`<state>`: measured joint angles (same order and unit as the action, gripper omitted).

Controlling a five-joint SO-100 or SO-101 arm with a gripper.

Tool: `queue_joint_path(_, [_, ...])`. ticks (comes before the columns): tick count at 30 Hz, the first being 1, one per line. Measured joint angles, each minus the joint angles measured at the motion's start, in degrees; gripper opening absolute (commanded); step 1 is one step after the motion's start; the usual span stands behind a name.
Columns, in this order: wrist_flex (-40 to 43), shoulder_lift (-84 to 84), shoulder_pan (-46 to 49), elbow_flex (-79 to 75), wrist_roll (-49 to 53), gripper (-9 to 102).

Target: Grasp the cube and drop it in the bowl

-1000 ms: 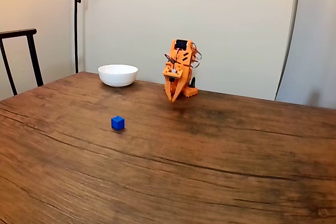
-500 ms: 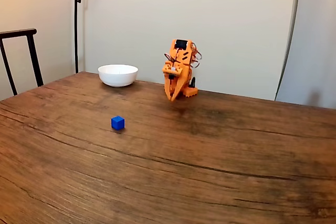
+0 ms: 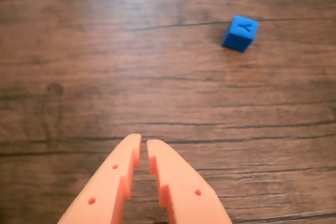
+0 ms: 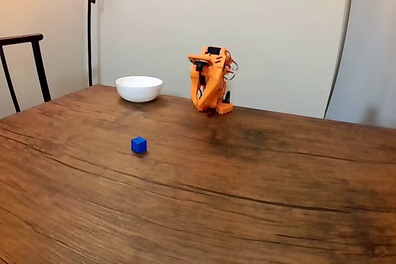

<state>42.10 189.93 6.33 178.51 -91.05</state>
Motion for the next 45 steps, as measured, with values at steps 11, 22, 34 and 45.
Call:
queue_joint_path(11, [-5.4,-0.6,-1.6,-3.7,1.6,0])
queue_joint_path(22, [-5.9,-21.5,-0.5,-17.3,2.3,0])
queue_joint_path(34, [-10.4,-63.1,-0.5,-40.5,5.4,0])
queue_joint_path(45, [-12.0,-96.9,2.0,-65.7,10.2,0])
